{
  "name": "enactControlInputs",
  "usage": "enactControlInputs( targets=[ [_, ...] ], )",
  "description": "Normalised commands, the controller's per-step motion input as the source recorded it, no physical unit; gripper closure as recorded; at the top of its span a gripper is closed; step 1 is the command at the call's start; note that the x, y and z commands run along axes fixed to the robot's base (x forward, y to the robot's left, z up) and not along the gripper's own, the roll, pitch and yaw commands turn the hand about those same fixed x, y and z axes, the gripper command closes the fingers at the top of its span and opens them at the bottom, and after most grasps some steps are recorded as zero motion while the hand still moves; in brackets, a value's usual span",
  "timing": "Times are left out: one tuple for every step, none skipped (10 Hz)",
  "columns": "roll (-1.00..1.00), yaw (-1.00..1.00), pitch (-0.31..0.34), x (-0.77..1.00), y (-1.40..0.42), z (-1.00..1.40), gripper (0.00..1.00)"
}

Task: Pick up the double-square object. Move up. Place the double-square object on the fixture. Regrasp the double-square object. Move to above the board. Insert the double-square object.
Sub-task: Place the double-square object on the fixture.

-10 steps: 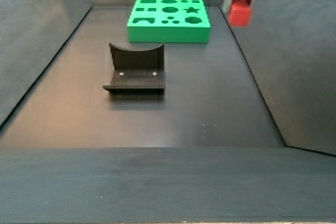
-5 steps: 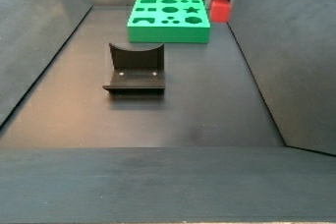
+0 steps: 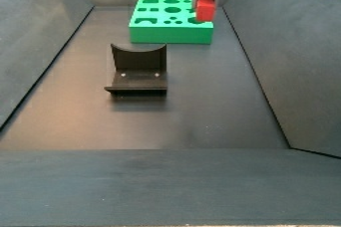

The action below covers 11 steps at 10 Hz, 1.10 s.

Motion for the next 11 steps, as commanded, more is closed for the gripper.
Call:
enactControlInputs(
  targets=[
    [-1.00,0.15,0.154,1.00,-0.06,-0.06,1.00],
    [-1.00,0.11,0.176,1.00,-0.04,-0.05,1.00],
    [-1.00,0.08,0.189,1.00,-0.02,-0.05,1.00],
    [-1.00,0.04,0.206,1.00,0.00,-0.04,1.00],
    [-1.00,0.01,0.216,1.00,0.01,-0.04,1.00],
    [-0.76,-0.05,0.180,1.00,0.02,-0.04,1.00],
    [-0.67,-0.07,0.164,1.00,0.03,-0.03,1.00],
    [-0.47,-0.09,0.133,1.00,0.04,-0.03,1.00],
    [-0.37,-0.10,0.119,1.00,0.05,-0.03,1.00],
    [-0.21,-0.10,0.089,1.00,0.04,-0.02,1.00],
    [-0.18,-0.09,0.077,1.00,0.05,-0.02,1.00]
  ],
)
